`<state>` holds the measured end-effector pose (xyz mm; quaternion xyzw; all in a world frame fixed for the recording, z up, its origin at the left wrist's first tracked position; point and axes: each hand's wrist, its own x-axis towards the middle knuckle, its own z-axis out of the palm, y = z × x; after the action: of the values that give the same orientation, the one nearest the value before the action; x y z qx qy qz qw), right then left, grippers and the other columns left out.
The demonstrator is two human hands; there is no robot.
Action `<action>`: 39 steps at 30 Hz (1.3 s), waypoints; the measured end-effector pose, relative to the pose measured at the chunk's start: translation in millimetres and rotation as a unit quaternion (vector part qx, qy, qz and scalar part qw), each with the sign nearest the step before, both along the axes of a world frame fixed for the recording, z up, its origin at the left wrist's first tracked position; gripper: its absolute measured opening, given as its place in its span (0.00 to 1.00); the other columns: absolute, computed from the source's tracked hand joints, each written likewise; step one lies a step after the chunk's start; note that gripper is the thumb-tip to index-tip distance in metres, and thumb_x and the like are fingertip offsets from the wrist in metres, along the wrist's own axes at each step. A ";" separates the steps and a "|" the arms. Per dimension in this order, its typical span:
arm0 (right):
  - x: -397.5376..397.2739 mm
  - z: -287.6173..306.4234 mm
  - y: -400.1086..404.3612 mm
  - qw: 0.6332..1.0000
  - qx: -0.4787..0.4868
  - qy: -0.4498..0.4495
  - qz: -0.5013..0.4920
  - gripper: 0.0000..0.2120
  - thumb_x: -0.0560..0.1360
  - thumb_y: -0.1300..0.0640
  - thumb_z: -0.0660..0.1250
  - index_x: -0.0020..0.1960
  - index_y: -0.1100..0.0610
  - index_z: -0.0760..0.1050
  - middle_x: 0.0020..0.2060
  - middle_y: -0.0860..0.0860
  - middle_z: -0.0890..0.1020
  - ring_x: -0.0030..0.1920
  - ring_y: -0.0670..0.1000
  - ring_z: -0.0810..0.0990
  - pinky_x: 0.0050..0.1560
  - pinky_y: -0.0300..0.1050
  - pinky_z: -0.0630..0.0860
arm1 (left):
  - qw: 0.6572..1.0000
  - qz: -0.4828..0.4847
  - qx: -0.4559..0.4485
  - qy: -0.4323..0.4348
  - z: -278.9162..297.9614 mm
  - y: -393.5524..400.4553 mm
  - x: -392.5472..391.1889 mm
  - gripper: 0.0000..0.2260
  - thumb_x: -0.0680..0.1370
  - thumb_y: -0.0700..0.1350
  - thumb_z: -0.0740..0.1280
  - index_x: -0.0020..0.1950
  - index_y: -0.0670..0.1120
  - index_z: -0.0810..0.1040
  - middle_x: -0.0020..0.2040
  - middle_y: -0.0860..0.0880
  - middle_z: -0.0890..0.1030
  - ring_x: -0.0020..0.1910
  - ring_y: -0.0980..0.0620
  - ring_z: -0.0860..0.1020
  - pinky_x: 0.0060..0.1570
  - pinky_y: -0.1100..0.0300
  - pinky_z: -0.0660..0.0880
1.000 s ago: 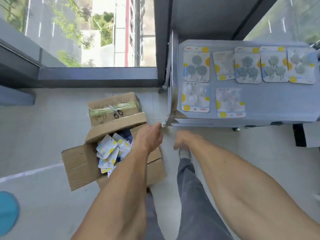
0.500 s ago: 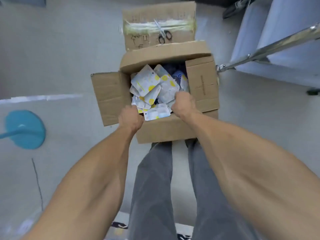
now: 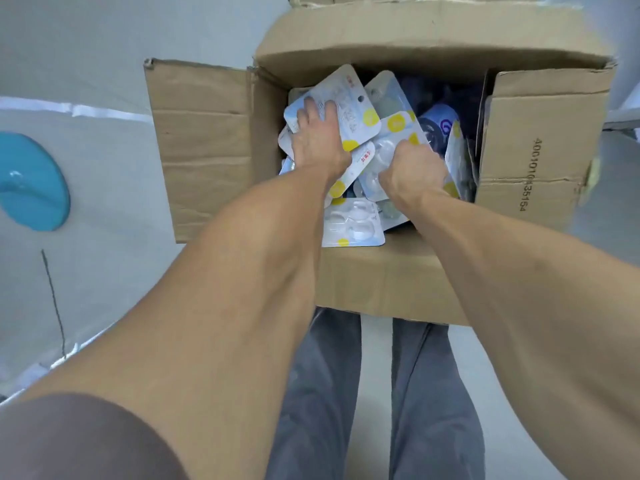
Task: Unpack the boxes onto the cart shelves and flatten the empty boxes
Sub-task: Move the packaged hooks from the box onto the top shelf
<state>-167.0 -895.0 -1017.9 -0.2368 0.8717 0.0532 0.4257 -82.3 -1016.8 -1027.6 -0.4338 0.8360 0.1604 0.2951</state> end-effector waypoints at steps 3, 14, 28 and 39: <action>1.9 -8.6 -0.5 0.998 -0.005 0.051 0.048 0.14 0.73 0.54 0.70 0.55 0.57 0.74 0.43 0.53 0.75 0.49 0.58 0.81 0.40 0.46 0.68 | 0.999 -0.029 -0.020 0.015 -7.0 4.0 10.6 0.36 0.69 0.49 0.68 0.76 0.47 0.60 0.77 0.41 0.57 0.73 0.42 0.61 0.61 0.50 0.70; 8.8 0.2 -20.0 0.994 -0.016 0.056 0.095 0.16 0.74 0.65 0.66 0.61 0.58 0.75 0.57 0.58 0.78 0.55 0.59 0.81 0.43 0.48 0.69 | 0.951 0.258 -0.055 0.163 36.3 -38.1 15.1 0.17 0.74 0.39 0.54 0.62 0.47 0.70 0.37 0.42 0.73 0.37 0.38 0.69 0.36 0.52 0.61; 22.5 -17.3 16.0 0.990 0.007 0.102 0.102 0.12 0.75 0.60 0.65 0.59 0.57 0.73 0.52 0.57 0.78 0.41 0.56 0.79 0.34 0.45 0.62 | 0.968 0.010 -0.252 0.007 16.4 5.3 57.3 0.32 0.78 0.31 0.55 0.81 0.48 0.52 0.79 0.37 0.57 0.74 0.42 0.64 0.67 0.49 0.65; 19.5 -25.1 23.4 0.985 -0.006 0.138 0.103 0.08 0.80 0.58 0.61 0.57 0.59 0.71 0.41 0.55 0.78 0.41 0.59 0.80 0.32 0.44 0.61 | 0.917 -0.387 -0.097 -0.019 21.9 -46.2 59.8 0.30 0.72 0.32 0.63 0.74 0.46 0.63 0.75 0.35 0.59 0.67 0.37 0.66 0.62 0.45 0.65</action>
<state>-147.5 -871.7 -1042.9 -0.3179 0.8933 0.1238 0.2926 -22.5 -1063.0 -1005.7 -0.1060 0.9442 -0.0564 0.3067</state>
